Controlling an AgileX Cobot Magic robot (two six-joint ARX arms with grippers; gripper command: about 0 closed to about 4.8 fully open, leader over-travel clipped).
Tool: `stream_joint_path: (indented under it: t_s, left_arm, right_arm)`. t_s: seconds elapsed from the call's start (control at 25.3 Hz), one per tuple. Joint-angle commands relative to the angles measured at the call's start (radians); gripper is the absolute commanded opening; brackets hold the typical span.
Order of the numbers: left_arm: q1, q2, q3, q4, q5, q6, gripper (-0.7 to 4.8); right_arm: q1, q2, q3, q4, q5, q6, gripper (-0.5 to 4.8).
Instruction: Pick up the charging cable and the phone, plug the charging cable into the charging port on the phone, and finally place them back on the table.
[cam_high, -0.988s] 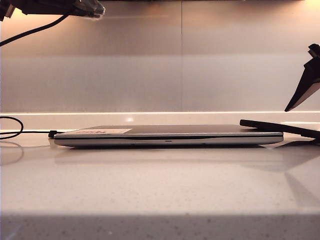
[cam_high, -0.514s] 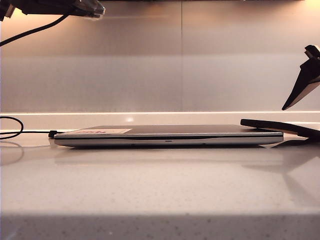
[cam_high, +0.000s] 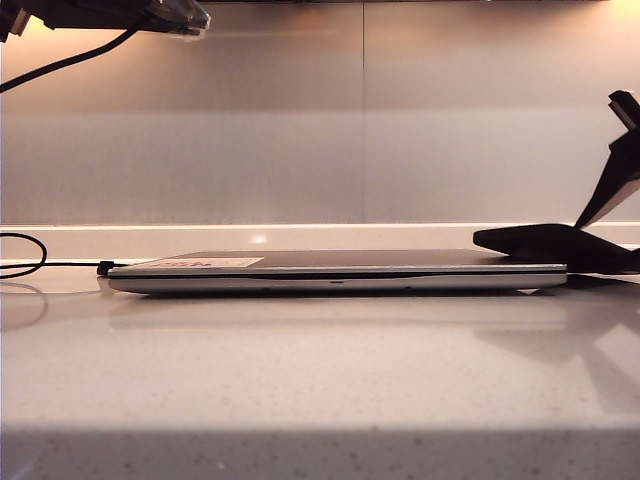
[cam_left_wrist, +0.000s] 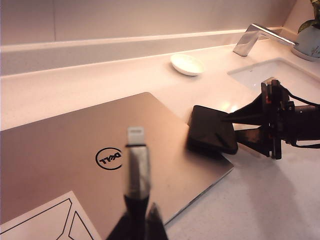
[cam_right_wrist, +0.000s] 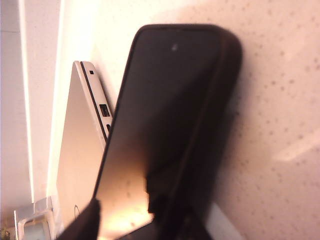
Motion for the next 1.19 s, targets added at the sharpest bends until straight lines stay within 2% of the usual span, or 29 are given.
stream_joint_path:
  t_s: [0.04, 0.16, 0.32, 0.43, 0.47, 0.63, 0.75, 0.87, 1.03, 1.19]
  left_arm:
    - [0.000, -0.001, 0.002, 0.017, 0.004, 0.004, -0.06]
    - [0.000, -0.001, 0.002, 0.017, 0.004, 0.004, -0.06]
    - [0.000, -0.001, 0.002, 0.016, 0.004, 0.004, -0.06]
    - [0.000, -0.001, 0.002, 0.016, 0.004, 0.004, -0.06]
    - [0.000, -0.001, 0.002, 0.016, 0.004, 0.004, -0.06]
    - [0.000, -0.001, 0.002, 0.016, 0.004, 0.004, -0.06]
    - [0.000, -0.001, 0.002, 0.016, 0.004, 0.004, -0.06]
    - [0.000, -0.001, 0.002, 0.012, 0.004, 0.004, -0.06]
    - [0.000, -0.001, 0.002, -0.005, 0.004, 0.010, -0.06]
    - [0.000, -0.001, 0.000, -0.057, 0.004, 0.084, -0.06]
  right_arm:
    - [0.001, 0.011, -0.014, -0.039, 0.011, -0.004, 2.05]
    - [0.001, 0.011, -0.014, -0.039, 0.021, -0.005, 1.88]
    - [0.001, 0.011, -0.014, -0.039, 0.027, -0.006, 0.77]
    - [0.001, 0.011, -0.014, -0.039, 0.028, -0.034, 0.32]
    - [0.001, 0.011, -0.014, -0.039, 0.031, -0.064, -0.08]
    - [0.001, 0.011, -0.011, -0.034, 0.030, -0.121, -0.08]
    - [0.000, 0.004, 0.023, -0.037, -0.011, -0.169, -0.08]
    - [0.002, -0.025, 0.110, -0.118, -0.047, -0.250, -0.08]
    - [0.003, -0.079, 0.252, -0.369, -0.044, -0.403, -0.08]
    - [0.026, -0.106, 0.402, -0.669, -0.001, -0.578, -0.08]
